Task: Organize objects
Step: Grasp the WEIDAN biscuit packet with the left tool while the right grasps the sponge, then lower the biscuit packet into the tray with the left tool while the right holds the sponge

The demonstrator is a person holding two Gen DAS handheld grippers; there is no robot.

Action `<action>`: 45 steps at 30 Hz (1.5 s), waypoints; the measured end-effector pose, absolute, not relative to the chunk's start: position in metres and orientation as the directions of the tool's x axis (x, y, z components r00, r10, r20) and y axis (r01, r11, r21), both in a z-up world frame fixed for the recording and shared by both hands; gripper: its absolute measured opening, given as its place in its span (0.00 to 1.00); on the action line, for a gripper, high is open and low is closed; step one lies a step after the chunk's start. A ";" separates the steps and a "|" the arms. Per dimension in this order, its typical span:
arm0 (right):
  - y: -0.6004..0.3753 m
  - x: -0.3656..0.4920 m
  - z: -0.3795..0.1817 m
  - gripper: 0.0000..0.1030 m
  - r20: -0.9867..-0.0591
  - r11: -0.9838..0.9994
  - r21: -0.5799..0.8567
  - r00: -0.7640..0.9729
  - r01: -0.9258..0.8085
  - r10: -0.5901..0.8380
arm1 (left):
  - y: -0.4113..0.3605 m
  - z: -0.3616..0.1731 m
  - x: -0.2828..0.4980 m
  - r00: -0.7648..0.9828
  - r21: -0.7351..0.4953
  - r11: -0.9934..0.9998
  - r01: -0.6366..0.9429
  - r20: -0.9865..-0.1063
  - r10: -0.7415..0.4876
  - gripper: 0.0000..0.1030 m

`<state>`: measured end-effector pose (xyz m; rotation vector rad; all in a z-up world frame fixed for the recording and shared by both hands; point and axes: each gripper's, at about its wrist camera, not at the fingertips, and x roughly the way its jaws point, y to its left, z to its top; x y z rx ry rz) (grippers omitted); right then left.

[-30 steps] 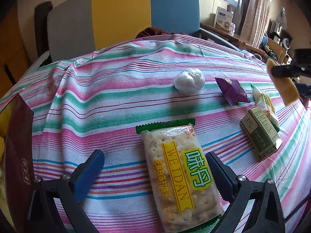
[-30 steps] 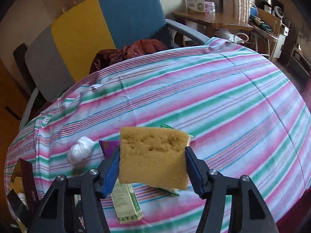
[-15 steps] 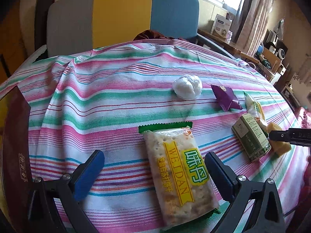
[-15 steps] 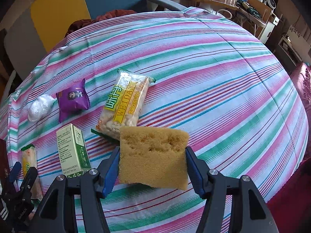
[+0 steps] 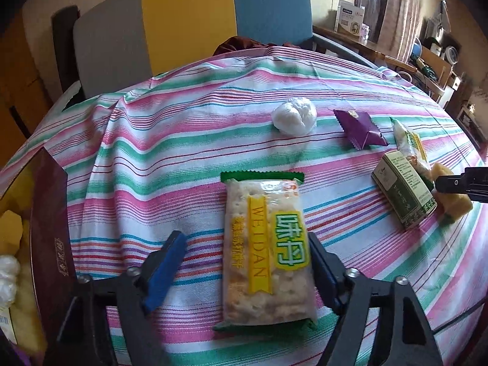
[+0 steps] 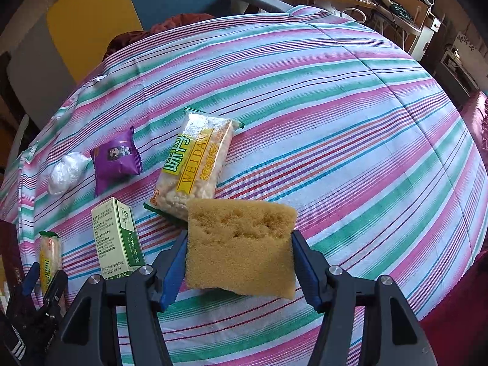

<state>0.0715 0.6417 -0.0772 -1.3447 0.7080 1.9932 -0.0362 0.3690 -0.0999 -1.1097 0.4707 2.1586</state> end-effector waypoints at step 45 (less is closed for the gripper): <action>0.621 0.067 -0.086 0.63 -0.934 -0.718 -0.036 -0.231 -0.695 0.271 | 0.129 -0.066 -0.192 -0.446 -0.204 -0.954 -0.219 -0.849 0.284 0.45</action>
